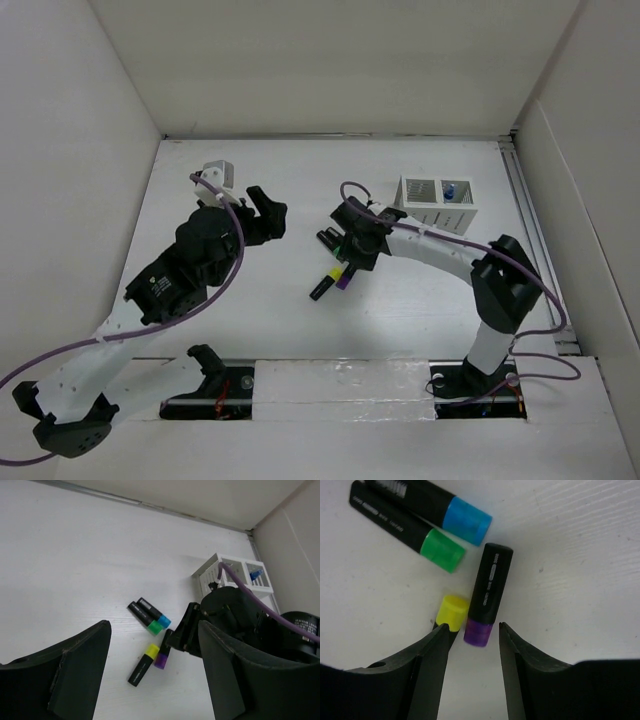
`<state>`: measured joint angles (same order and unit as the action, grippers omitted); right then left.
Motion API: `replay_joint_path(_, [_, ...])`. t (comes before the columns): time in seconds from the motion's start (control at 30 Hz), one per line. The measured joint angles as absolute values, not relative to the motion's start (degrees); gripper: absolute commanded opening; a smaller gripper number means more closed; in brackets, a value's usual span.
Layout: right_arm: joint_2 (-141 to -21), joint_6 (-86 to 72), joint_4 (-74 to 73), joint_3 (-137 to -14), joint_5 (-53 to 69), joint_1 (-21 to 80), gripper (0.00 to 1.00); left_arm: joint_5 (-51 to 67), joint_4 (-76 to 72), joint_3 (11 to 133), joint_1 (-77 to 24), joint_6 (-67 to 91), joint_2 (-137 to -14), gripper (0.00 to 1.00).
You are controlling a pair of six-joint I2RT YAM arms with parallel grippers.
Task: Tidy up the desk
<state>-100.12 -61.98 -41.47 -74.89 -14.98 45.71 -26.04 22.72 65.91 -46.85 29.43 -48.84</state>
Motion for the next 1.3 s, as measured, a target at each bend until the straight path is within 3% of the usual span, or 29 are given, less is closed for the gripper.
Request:
replay_joint_path(0.6, [-110.1,-62.1,-39.9,-76.0,-16.1,42.3,0.45,-27.1,27.2,64.3,-46.9,30.7,-47.0,0.68])
replay_joint_path(0.7, [-110.2,-61.9,-40.0,-76.1,-16.4,42.5,0.40,-27.1,27.5,64.3,-46.9,30.9,-47.0,0.68])
replay_joint_path(0.73, [-110.2,-61.9,-40.1,-76.1,-16.5,42.5,0.31,-27.1,27.7,64.3,-46.9,31.0,-47.0,0.68])
replay_joint_path(0.97, [-109.5,-62.5,-39.2,-75.0,-16.9,42.5,0.13,-27.2,27.8,64.7,-46.9,31.0,-47.0,0.69])
replay_joint_path(1.3, [-97.0,-62.3,-44.5,-73.7,-20.7,41.9,0.12,-27.2,27.6,66.7,-46.9,30.9,-47.5,0.69])
